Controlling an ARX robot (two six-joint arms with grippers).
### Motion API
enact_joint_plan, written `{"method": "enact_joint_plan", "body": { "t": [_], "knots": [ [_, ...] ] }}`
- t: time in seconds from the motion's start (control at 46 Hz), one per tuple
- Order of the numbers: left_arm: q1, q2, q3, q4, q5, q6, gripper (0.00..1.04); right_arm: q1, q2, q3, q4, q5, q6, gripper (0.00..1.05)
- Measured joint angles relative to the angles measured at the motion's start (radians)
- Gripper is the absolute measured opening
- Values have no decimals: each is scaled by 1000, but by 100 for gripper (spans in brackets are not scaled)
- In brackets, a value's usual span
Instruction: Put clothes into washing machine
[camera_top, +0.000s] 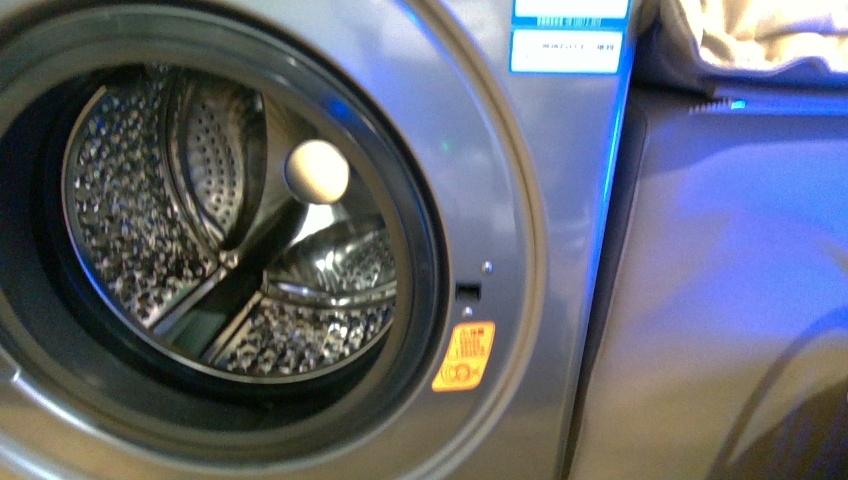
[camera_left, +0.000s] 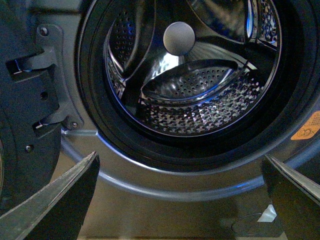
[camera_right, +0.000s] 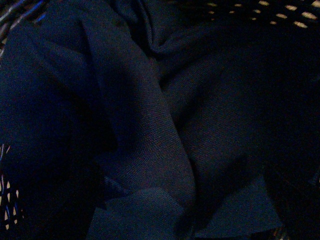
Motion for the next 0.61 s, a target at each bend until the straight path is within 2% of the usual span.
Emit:
{"method": "enact_joint_plan", "body": {
  "t": [0.608],
  "knots": [
    [0, 0, 0, 0, 0, 0, 98, 40, 236, 157, 30, 5, 8, 97]
  ]
}}
